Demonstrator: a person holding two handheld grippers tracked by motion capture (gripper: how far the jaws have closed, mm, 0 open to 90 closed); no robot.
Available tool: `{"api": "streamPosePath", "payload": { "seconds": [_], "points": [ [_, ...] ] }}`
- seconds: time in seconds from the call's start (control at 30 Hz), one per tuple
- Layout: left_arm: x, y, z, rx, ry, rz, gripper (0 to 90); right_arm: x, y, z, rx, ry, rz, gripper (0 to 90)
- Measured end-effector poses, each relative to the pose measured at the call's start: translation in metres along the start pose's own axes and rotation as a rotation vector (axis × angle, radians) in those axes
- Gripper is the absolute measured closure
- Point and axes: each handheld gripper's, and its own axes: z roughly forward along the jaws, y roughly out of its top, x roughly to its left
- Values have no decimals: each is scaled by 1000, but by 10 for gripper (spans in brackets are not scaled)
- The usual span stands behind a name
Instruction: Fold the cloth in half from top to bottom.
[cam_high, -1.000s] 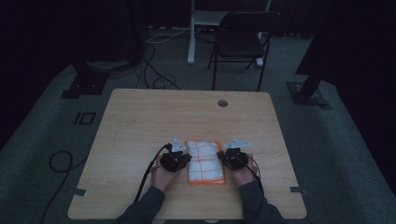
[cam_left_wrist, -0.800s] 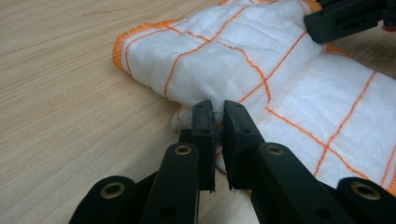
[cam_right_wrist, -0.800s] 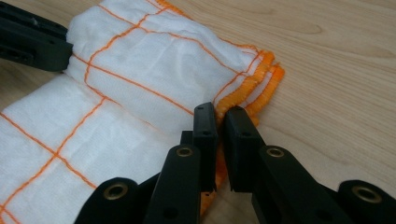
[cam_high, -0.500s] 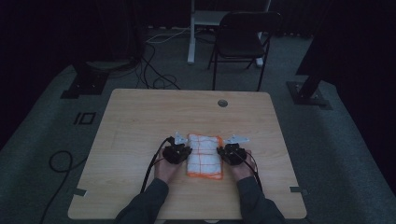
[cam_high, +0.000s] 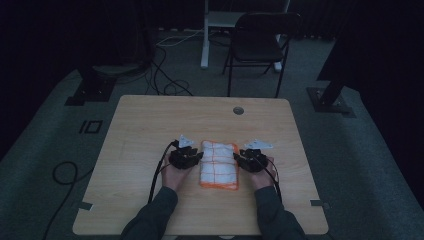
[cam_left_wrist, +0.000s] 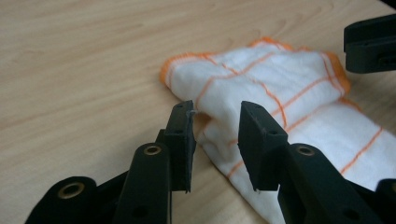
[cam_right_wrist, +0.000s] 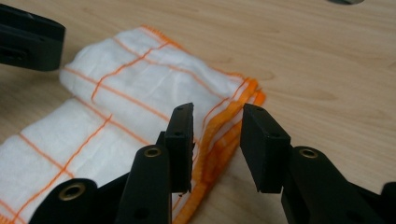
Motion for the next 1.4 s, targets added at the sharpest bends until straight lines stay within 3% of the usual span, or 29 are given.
{"api": "streamPosePath", "payload": {
  "seconds": [0.33,0.53,0.73,1.03,1.17,1.4],
  "points": [
    [2,15,17,23,14,4,625,-8,13,16,5,-37,58,657],
    [7,19,30,31,39,-27,616,-10,18,31,41,-53,81,661],
    [9,24,28,5,57,-50,614,-15,16,41,79,-70,108,660],
    [17,25,34,30,98,-72,609,-15,12,48,117,-70,104,655],
    [18,26,40,42,92,-84,607,-14,12,48,118,-66,96,701],
    [13,37,37,10,74,-87,602,-12,12,49,119,-50,81,798]
  ]
}}
